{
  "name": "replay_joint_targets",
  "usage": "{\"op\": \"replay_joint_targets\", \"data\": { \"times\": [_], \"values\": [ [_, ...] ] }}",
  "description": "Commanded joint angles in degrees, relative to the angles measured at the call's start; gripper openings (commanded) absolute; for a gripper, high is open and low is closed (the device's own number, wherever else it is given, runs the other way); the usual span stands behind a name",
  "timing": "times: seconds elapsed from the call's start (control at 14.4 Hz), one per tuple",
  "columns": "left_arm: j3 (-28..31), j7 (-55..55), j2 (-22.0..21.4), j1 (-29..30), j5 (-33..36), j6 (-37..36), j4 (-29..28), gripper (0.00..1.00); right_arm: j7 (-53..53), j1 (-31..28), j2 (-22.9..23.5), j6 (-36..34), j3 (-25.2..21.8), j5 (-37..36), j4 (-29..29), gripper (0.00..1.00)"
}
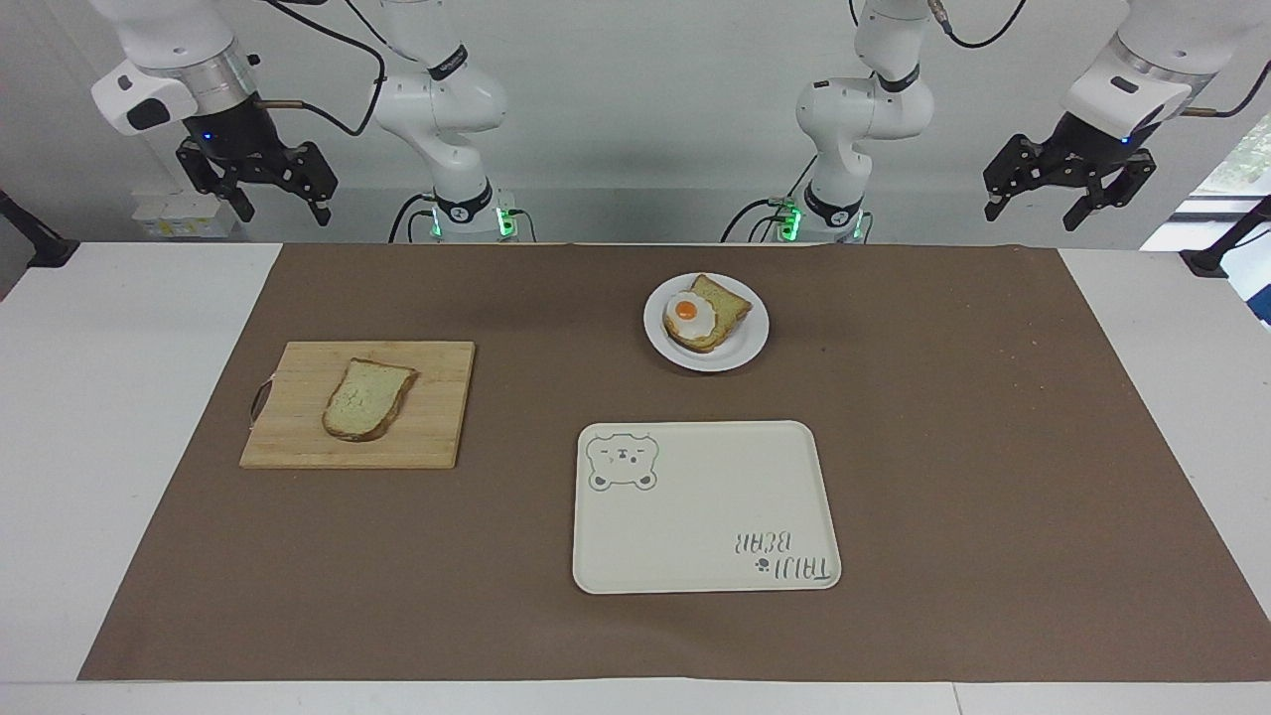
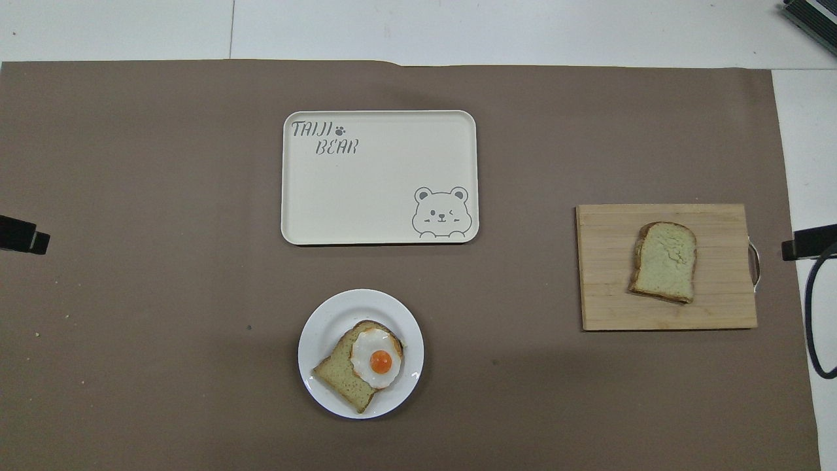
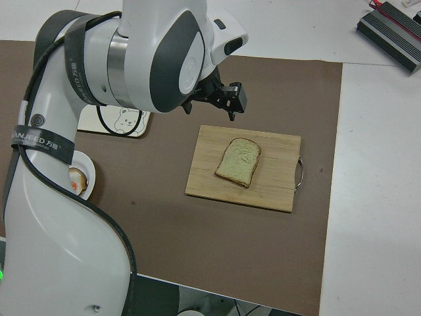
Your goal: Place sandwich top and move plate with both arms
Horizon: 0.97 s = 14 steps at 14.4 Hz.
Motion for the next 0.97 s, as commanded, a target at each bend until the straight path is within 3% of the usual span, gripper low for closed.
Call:
{"op": "replay_joint_targets", "data": {
  "times": [0.0, 0.9],
  "values": [
    [-0.04, 0.59, -1.44, 0.18, 0.35, 0.03, -1.61, 1.0, -0.85, -0.13, -1.3, 1.28, 0.49, -0.73, -1.75, 1.0],
    [-0.04, 0.59, -1.44, 0.18, 0.44, 0.12, -1.61, 1.0, -1.38, 0.05, -1.22, 3.74, 0.93, -0.12, -2.19, 1.0]
  ]
}}
